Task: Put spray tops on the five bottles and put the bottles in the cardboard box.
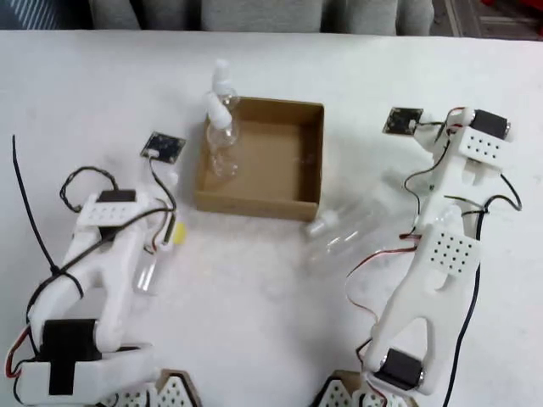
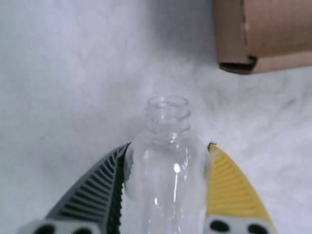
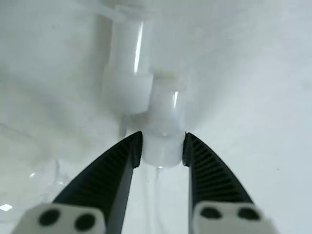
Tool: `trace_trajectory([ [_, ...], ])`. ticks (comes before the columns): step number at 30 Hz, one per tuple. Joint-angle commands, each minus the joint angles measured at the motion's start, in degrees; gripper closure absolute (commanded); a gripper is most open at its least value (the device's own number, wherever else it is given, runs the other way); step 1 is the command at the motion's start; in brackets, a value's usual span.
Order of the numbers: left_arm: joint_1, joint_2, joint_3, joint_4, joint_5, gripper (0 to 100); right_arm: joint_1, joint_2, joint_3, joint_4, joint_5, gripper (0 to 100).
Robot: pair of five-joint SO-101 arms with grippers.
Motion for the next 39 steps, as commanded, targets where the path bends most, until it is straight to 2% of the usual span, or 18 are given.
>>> trace_trajectory([
  [1, 0.75, -0.22, -0.44, -1.49, 0.09, 97, -0.22, -1.19, -2.81, -0.75, 0.70, 92.1],
  [4, 0.75, -0.22, -0.44, -1.49, 0.09, 97, 0.22, -2.15, -3.87, -0.66, 0.44, 98.6],
  [6, 0.75, -0.22, -0.44, -1.49, 0.09, 97, 0.66, -3.21, -5.54, 0.04, -0.26, 97.6],
  [11, 0.75, -0.22, -0.44, -1.49, 0.09, 97, 2.51, -8.48, -9.76, 4.18, -8.18, 98.3],
  [15, 0.75, -0.22, -0.44, -1.49, 0.09, 97, 5.32, -14.29, -9.49, 4.26, -17.05, 98.3],
  [18, 0.75, -0.22, -0.44, -1.49, 0.09, 97, 8.40, -19.12, -5.80, 4.35, -21.01, 98.3],
  [30, 0.40, -0.22, -0.35, -1.49, 0.09, 97, 17.10, -44.09, 39.03, 4.18, -38.24, 98.3],
  [39, 0.22, -0.13, -0.26, -1.14, 0.00, 97, 20.53, -59.03, 63.56, 3.82, -43.43, 98.3],
])
